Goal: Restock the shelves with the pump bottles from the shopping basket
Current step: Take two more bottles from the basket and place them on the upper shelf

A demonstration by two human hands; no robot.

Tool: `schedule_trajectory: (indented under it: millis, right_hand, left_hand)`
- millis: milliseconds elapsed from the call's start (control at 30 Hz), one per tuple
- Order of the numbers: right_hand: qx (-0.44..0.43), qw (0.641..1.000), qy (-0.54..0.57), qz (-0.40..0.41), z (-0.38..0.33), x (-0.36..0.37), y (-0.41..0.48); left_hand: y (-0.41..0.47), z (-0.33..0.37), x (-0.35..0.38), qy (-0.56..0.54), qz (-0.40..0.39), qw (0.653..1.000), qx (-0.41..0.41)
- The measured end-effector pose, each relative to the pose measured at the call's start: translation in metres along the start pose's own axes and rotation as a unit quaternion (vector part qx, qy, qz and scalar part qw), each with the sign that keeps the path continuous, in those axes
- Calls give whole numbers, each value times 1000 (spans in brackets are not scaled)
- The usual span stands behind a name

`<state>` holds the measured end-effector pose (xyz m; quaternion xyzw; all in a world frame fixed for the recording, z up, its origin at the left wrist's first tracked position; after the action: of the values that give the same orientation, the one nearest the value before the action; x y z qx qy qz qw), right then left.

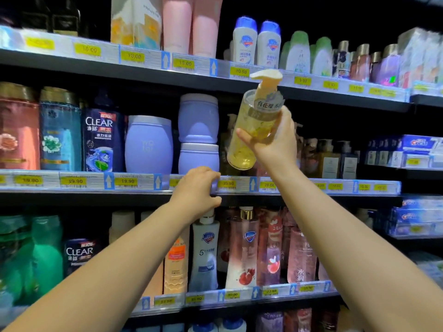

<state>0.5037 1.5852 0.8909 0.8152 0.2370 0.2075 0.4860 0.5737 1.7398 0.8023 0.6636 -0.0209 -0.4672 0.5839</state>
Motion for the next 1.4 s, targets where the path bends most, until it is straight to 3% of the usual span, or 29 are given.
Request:
schedule_trajectory:
  millis: [200,567,833,967,1100,1267,1333,1400]
  right_hand:
    - [9,996,-80,-38,25,42,-4]
    - [-21,977,-197,-83,38,70,-22]
    - [-14,954,-254,-159,57,75,-40]
    - [1,965,-215,-153,57,67,-46]
    - [-5,981,-162,-105,57,30,-55]
    - [10,969,-208,-131,94,-52,-98]
    - [29,951,-259,-166,122,-92,-126]
    - [66,926,-314,-201,151,-137,-159]
  left_hand:
    - [3,6,-2,57,-31,998,23]
    - [1,4,1,62,-31,997,29]
    - [-1,4,2,62,-17,997,32]
    - [1,2,2,55,-8,998,36]
    - [-2,4,0,17,17,1000,12]
    - [-34,35,2,-133,173,975,-34]
    - [-56,63,36,-158,144,977,-25]
    - [-83,94,88,-161,54,985,-21]
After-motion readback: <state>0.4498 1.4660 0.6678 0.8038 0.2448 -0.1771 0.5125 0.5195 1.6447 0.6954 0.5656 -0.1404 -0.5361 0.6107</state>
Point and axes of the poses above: each hand's wrist, its own y-axis towards the middle knuckle, its own x-axis out of the palm, z = x × y, the point moved 8 cm from there along y, towards the middle knuckle, and after that the axes turned 9 degrees about z, right-handed, at the moved point
